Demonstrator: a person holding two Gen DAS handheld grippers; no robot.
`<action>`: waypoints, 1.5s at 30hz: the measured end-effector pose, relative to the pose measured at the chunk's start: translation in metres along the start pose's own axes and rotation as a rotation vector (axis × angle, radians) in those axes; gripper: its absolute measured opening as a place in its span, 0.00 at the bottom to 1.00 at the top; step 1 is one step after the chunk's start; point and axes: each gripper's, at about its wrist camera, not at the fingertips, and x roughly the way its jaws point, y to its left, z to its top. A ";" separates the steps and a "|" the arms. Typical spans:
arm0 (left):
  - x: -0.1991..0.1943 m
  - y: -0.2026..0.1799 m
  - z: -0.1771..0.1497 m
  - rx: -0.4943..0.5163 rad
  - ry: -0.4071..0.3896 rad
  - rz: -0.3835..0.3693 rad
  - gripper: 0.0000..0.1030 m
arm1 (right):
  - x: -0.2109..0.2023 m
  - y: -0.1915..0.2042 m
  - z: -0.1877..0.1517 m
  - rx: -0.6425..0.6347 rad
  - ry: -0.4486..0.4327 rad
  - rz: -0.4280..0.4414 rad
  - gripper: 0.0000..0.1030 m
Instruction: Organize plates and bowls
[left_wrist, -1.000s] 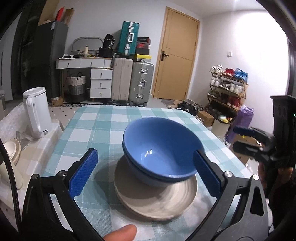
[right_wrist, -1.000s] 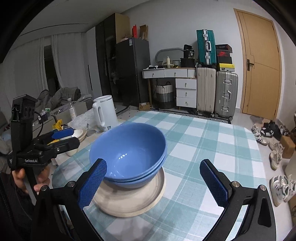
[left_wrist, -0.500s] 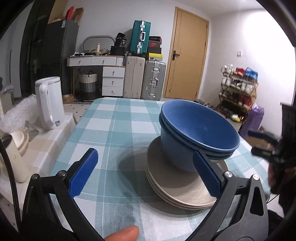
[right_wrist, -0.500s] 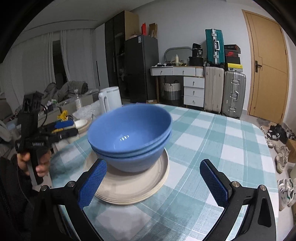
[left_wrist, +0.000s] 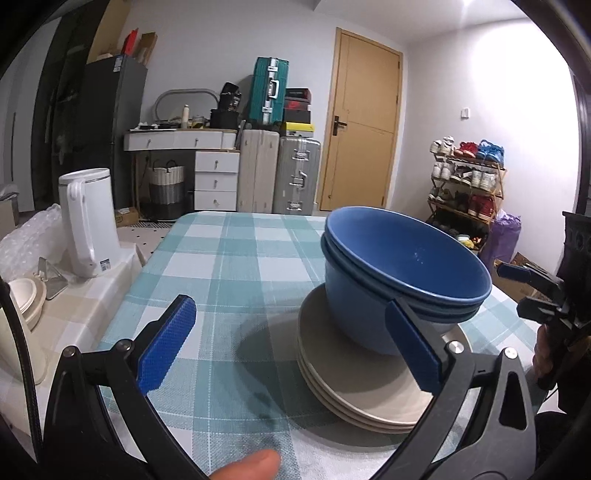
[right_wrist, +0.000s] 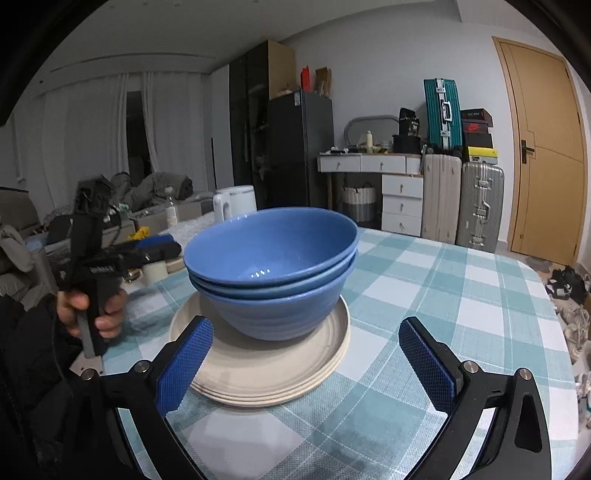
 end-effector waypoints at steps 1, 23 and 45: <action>0.001 -0.001 0.000 0.004 -0.006 -0.004 0.99 | 0.000 -0.002 0.000 0.001 -0.003 -0.005 1.00; 0.007 -0.014 -0.002 0.063 -0.023 -0.028 0.99 | -0.013 -0.011 -0.003 0.035 -0.038 0.042 1.00; 0.007 -0.014 -0.002 0.063 -0.024 -0.030 0.99 | -0.010 -0.009 -0.004 0.021 -0.026 0.039 1.00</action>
